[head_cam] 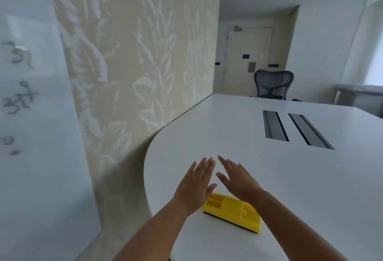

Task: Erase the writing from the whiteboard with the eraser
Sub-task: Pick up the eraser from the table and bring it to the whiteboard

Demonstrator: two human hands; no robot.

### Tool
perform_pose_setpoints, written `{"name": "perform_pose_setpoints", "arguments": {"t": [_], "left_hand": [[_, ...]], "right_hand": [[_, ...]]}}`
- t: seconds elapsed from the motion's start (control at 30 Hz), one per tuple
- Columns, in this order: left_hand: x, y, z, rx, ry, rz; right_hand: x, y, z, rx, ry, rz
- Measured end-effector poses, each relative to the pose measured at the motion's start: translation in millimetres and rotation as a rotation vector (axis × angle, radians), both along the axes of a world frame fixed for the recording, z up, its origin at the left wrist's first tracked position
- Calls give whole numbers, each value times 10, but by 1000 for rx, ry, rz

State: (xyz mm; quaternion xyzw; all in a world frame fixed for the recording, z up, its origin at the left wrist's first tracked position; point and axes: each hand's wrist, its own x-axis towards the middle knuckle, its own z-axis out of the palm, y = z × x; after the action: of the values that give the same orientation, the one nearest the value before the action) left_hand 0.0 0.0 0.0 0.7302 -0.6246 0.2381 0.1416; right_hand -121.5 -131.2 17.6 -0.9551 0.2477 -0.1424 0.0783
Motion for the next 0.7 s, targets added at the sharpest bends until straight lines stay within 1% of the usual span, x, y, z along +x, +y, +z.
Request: {"name": "perform_pose_setpoints", "arguments": {"t": [0.03,0.07,0.17,0.23,0.33,0.43,0.5,0.53,0.6,0.7], "left_hand": [[-48,-60,-90,-3,86,-20],[-108,-107,-165,39,172,-51],[-236,-208,-406,164,272,-53],[-246,-235,-420,232,333,-40],[-251,-196,-384,276,417,-66],[-268,-127,-382,239,515,-94],[-301,-90,-404,191,621,-116],[-329,-69,-401,172,679,-112],[-360,-53,-404,142,689,-69],[-374,-55,-410,95,580,-29]], "right_hand": [[-59,4,-32,52,6,3],[-102,0,-57,92,16,6],[-230,95,-155,177,37,-17],[-258,195,-202,150,5,-98],[-284,371,-313,23,-39,-222],[-346,516,-449,-93,-54,-180],[-422,497,-495,-81,-81,-89],[-460,464,-500,-51,-61,-37],[-524,388,-496,-40,17,50],[-560,343,-457,-65,66,96]]}}
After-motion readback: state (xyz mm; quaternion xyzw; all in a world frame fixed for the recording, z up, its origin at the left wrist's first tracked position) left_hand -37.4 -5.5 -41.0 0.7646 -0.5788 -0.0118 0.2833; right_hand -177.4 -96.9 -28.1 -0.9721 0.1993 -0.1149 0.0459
